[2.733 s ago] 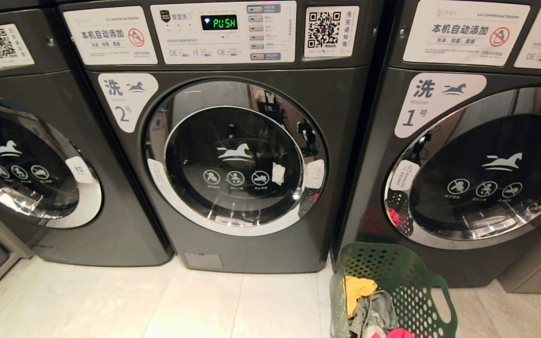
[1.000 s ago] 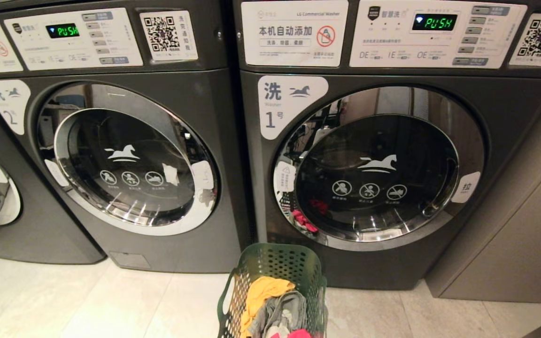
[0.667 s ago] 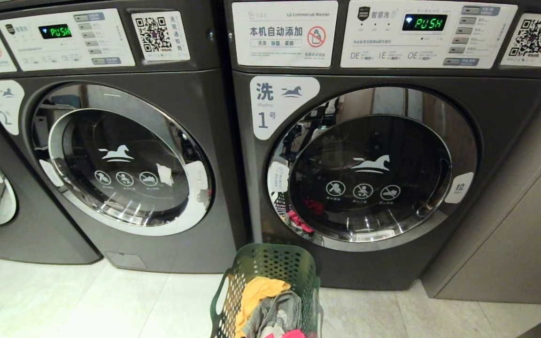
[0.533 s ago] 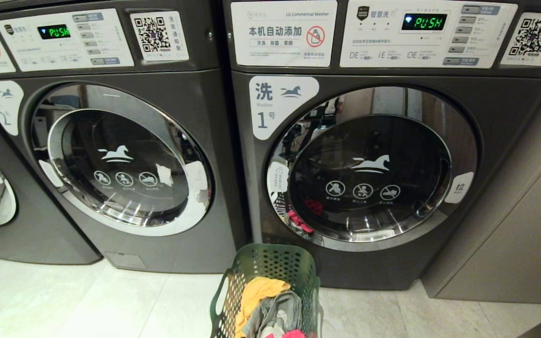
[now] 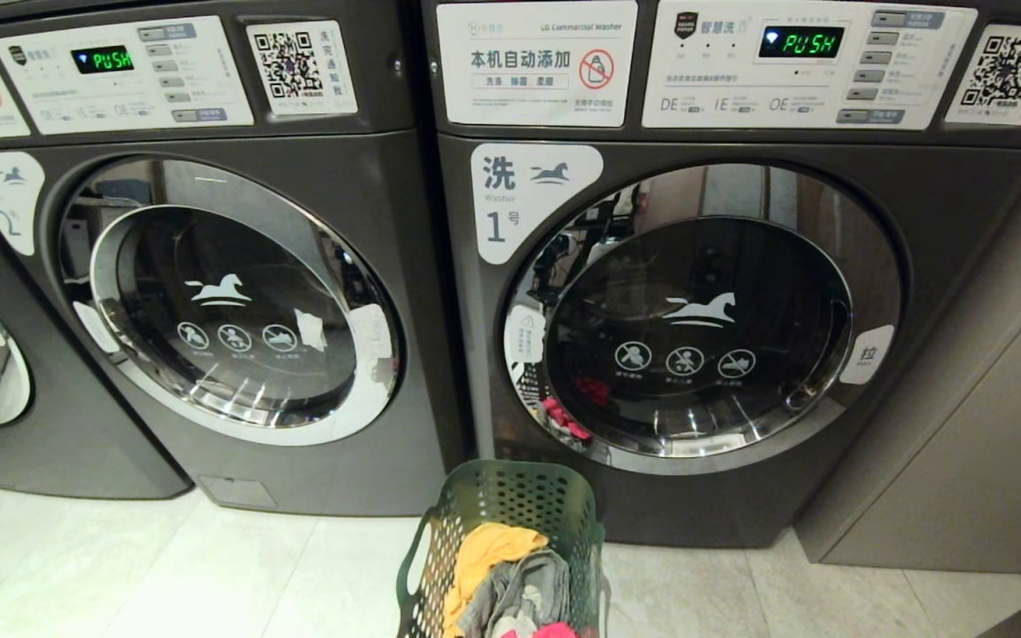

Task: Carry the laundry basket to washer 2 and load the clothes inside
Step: Open the lid of the washing machine

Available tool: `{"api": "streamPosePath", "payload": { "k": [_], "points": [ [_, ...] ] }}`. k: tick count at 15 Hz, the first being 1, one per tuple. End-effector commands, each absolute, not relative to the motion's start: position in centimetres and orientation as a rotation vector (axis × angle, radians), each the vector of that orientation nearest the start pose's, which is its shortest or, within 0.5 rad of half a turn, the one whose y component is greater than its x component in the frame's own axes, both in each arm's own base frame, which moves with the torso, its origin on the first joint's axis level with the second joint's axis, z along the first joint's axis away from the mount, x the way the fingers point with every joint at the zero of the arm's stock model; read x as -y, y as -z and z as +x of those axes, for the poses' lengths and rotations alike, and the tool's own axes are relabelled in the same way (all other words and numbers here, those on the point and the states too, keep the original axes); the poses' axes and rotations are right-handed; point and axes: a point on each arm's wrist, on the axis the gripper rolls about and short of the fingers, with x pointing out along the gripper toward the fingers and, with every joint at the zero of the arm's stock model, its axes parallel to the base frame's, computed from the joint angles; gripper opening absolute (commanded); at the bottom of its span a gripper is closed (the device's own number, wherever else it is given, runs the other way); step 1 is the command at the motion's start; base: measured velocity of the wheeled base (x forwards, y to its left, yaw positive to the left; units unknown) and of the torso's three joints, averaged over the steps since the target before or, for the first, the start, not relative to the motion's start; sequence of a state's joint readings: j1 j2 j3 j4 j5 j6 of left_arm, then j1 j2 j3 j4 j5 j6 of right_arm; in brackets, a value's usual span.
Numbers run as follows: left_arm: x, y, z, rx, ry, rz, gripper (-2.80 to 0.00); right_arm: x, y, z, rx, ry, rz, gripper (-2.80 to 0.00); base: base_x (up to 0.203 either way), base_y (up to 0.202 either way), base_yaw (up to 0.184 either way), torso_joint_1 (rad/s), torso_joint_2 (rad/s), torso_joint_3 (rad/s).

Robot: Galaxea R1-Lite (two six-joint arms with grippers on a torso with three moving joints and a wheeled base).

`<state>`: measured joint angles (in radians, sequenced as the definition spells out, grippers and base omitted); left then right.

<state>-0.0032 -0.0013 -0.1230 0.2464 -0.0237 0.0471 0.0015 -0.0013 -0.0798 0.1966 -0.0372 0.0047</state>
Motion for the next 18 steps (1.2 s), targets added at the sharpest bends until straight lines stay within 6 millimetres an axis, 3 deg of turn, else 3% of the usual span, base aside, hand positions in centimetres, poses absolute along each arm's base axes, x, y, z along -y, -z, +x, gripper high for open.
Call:
{"api": "streamPosePath", "payload": {
  "k": [1, 3, 4, 6, 8, 12, 14, 16, 17, 18],
  "points": [
    [0.1, -10.6, -4.1, -0.038, 0.034, 0.037, -2.80, 0.1, -7.7, -3.0, -0.118, 0.036, 0.002, -2.80, 0.000, 0.000, 0.000, 0.000, 0.00, 0.000],
    [0.1, -15.0, -4.8, 0.027, 0.052, 0.011, -2.80, 0.1, -7.7, -3.0, -0.118, 0.038, 0.000, -2.80, 0.000, 0.000, 0.000, 0.000, 0.00, 0.000],
    [0.1, -17.2, -4.1, 0.006, 0.060, -0.017, -2.80, 0.1, -7.7, -3.0, -0.118, 0.038, -0.001, -2.80, 0.000, 0.000, 0.000, 0.000, 0.00, 0.000],
    [0.1, -21.5, -0.9, -0.098, 0.068, -0.095, -2.80, 0.1, -7.7, -3.0, -0.117, 0.038, -0.001, -2.80, 0.000, 0.000, 0.000, 0.000, 0.00, 0.000],
    [0.2, -23.6, 4.4, -0.262, 0.048, -0.196, -2.80, 0.1, -7.7, -3.0, -0.116, 0.039, 0.004, -2.80, 0.000, 0.000, 0.000, 0.000, 0.00, 0.000],
    [-0.6, -23.0, 15.4, -0.487, -0.001, -0.374, -2.80, 0.1, -7.7, -3.0, -0.118, 0.037, 0.008, -2.80, 0.000, 0.000, 0.000, 0.000, 0.00, 0.000],
    [-2.3, -21.8, 19.1, -0.521, 0.010, -0.458, -2.80, 0.1, -7.7, -3.0, -0.118, 0.037, 0.008, -2.80, 0.000, 0.000, 0.000, 0.000, 0.00, 0.000],
    [-3.7, -20.9, 20.9, -0.544, 0.052, -0.525, -2.80, 0.1, -7.7, -3.0, -0.118, 0.039, 0.007, -2.80, 0.000, 0.000, 0.000, 0.000, 0.00, 0.000],
    [-3.8, -20.5, 21.1, -0.557, 0.071, -0.541, 0.00, 0.1, -7.7, -3.0, -0.118, 0.038, 0.007, -2.80, 0.000, 0.000, 0.000, 0.000, 0.00, 0.000],
    [-3.7, -20.3, 21.1, -0.562, 0.086, -0.542, 0.00, 0.1, -7.7, -3.0, -0.118, 0.036, 0.008, -2.80, 0.000, 0.000, 0.000, 0.000, 0.00, 0.000]
  ]
}}
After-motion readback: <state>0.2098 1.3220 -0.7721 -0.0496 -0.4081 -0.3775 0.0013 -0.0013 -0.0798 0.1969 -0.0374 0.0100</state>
